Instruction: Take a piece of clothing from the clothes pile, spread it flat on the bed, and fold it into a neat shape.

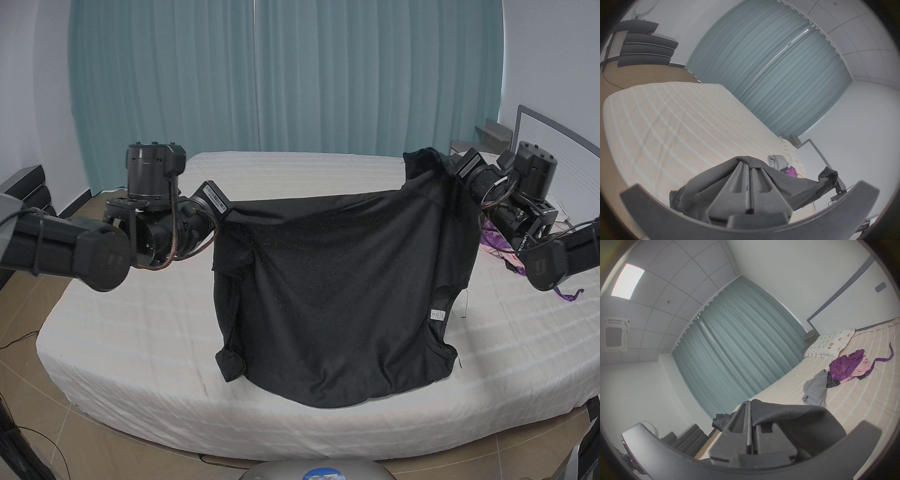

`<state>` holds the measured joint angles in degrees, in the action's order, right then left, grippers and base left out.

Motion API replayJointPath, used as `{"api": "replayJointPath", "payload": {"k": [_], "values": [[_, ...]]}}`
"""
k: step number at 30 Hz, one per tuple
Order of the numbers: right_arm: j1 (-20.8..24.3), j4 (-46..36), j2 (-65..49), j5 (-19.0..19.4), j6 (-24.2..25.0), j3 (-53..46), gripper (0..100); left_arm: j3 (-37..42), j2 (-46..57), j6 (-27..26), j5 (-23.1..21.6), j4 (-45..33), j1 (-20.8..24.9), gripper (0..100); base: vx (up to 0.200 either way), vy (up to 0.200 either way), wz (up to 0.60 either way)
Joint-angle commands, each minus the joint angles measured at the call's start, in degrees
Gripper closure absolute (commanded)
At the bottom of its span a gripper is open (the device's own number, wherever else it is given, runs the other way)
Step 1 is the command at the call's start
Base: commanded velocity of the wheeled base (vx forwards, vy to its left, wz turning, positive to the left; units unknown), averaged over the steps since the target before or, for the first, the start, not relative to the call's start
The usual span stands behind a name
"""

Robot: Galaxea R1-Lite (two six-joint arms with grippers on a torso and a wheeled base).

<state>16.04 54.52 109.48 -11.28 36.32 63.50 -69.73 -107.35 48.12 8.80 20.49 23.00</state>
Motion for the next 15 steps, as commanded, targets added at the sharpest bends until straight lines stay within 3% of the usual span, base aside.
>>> {"api": "replayJointPath", "payload": {"k": [1,2,15], "values": [[-0.31,-0.38,10.31,-0.41,-1.16,4.35,100,-3.83,-9.72,-1.18,-0.01,0.07,-1.12,100,0.200,0.000,0.00],[-0.31,-0.46,11.19,-0.41,-1.25,4.70,100,-4.19,-10.42,-1.36,-0.01,0.07,-1.12,100,0.200,0.000,0.00],[-0.31,0.33,24.02,-1.56,-2.13,7.43,100,-10.78,-23.87,-0.92,-0.01,0.87,-1.65,100,0.000,0.000,0.00]]}}
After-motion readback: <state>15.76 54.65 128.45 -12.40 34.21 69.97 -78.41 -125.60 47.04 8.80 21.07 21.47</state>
